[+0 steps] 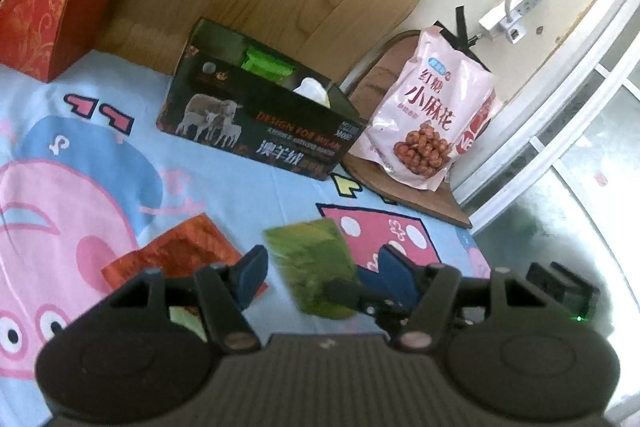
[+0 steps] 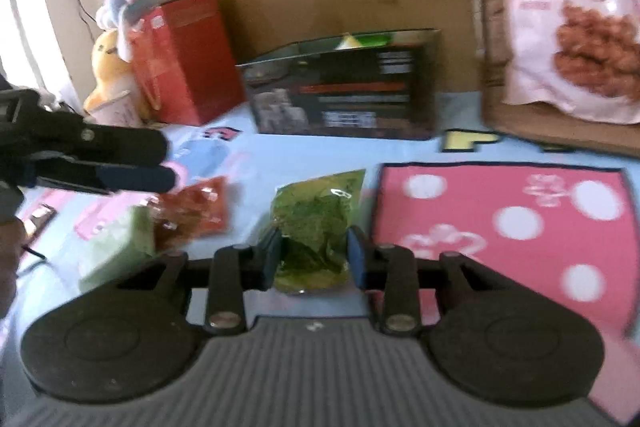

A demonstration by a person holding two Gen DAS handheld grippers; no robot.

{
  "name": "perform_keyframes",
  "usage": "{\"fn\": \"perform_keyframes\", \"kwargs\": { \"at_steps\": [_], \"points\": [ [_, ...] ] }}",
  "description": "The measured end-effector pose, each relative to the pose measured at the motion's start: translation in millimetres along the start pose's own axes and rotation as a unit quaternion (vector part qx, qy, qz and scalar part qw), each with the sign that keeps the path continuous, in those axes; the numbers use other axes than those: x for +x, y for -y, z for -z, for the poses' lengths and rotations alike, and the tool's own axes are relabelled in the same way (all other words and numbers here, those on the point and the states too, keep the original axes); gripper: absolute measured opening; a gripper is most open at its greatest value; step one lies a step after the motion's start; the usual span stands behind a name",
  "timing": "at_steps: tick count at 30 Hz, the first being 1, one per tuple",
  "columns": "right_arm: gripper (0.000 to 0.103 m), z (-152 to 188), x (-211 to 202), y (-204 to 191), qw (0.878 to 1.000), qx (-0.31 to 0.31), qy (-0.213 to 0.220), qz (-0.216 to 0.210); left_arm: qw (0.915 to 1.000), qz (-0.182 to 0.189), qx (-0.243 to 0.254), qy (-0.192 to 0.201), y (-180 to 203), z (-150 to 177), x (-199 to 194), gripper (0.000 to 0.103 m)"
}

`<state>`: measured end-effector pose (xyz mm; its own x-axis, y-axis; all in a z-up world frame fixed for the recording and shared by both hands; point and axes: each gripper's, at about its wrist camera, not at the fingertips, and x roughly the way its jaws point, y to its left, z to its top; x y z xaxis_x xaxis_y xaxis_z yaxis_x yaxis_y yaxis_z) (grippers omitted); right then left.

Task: Organize snacks
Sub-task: 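Close the right gripper on the green pastry bag and lift it, then carry the green pastry bag toward the black box beside the left gripper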

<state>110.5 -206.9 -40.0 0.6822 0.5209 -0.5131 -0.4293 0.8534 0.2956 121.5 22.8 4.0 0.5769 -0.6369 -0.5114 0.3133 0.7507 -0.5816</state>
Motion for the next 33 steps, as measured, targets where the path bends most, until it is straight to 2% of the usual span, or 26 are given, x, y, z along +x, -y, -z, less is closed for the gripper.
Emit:
{"fn": "perform_keyframes", "kwargs": {
  "at_steps": [4, 6, 9, 12, 15, 21, 23, 25, 28, 33],
  "points": [
    [0.032, 1, -7, 17, 0.998, 0.057, 0.002, -0.028, 0.9998, 0.0, -0.008, -0.018, -3, -2, 12, 0.062],
    [0.025, 0, -8, 31, 0.993, 0.111, 0.001, -0.05, 0.9994, 0.004, -0.018, -0.029, -5, -2, 20, 0.062],
    [0.019, 1, -11, 55, 0.978, 0.193, 0.009, -0.081, 0.9988, 0.012, -0.029, -0.037, -6, 0, 27, 0.062],
    [0.018, 5, -15, 71, 0.961, 0.254, 0.019, -0.109, 0.9979, 0.028, -0.042, -0.04, -6, -3, 30, 0.063],
    [0.018, 8, -20, 78, 0.947, 0.288, 0.033, -0.135, 0.9948, 0.057, -0.067, -0.052, -6, -6, 39, 0.063],
    [0.017, 14, -25, 93, 0.92, 0.345, 0.056, -0.176, 0.9904, 0.082, -0.084, -0.072, 1, -3, 59, 0.063],
    [0.017, 16, -25, 95, 0.913, 0.357, 0.061, -0.189, 0.9899, 0.087, -0.087, -0.07, 4, -2, 62, 0.058],
    [0.017, 17, -25, 96, 0.907, 0.366, 0.062, -0.201, 0.9901, 0.09, -0.089, -0.062, 4, -3, 62, 0.043],
    [0.017, 10, -27, 92, 0.908, 0.359, 0.065, -0.203, 0.9912, 0.085, -0.091, -0.043, 1, -10, 56, 0.034],
    [0.017, -36, -24, 66, 0.935, 0.282, 0.084, -0.197, 0.9941, 0.08, -0.074, -0.006, 1, -39, 39, 0.033]
  ]
}}
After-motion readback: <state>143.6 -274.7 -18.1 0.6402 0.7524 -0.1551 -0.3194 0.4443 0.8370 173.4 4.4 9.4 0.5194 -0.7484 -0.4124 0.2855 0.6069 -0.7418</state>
